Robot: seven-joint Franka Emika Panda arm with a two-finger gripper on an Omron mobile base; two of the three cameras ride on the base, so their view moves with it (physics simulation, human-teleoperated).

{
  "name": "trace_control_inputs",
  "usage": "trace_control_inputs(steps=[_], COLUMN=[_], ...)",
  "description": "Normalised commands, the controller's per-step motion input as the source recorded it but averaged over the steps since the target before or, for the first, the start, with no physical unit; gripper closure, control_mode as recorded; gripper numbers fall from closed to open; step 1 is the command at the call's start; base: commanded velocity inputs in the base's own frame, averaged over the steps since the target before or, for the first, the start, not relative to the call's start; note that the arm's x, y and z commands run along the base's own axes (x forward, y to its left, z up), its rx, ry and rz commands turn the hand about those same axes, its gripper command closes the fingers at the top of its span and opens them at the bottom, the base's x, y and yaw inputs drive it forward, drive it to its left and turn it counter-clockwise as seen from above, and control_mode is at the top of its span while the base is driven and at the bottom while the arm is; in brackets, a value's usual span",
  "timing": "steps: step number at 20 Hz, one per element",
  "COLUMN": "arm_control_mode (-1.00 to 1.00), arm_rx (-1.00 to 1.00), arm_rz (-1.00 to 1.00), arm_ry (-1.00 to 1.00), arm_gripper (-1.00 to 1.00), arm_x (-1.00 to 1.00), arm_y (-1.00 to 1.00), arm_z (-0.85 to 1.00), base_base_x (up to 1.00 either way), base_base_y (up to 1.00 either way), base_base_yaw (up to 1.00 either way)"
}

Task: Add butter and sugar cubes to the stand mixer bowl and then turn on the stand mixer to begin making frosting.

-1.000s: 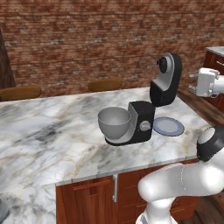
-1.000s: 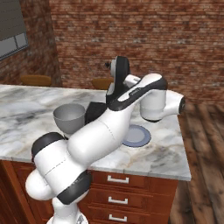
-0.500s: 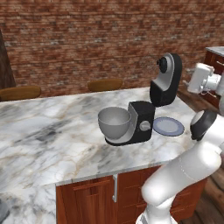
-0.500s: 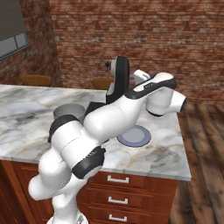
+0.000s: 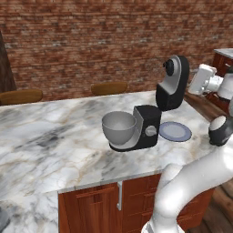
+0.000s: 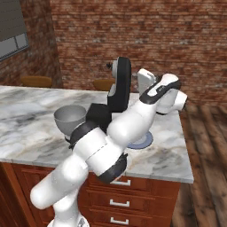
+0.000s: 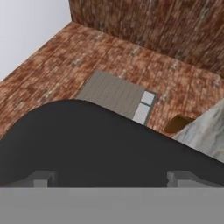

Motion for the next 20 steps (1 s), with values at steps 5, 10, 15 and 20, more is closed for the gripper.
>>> trace_control_inputs(steps=[5, 10, 15, 20], arm_control_mode=[-1.0, -1.0, -1.0, -1.0], arm_rx=[0.0, -0.03, -0.09, -0.26], arm_rz=[0.04, 0.02, 0.0, 0.0], arm_ry=[0.0, 0.0, 0.0, 0.0], arm_gripper=[-1.0, -1.0, -1.0, -1.0], arm_x=[0.0, 0.0, 0.0, -0.11], arm_y=[0.62, 0.86, 0.96, 1.0], arm_z=[0.0, 0.0, 0.0, 0.0], base_base_x=[0.0, 0.0, 0.0, 0.0], base_base_y=[0.0, 0.0, 0.0, 0.0], base_base_yaw=[0.0, 0.0, 0.0, 0.0])
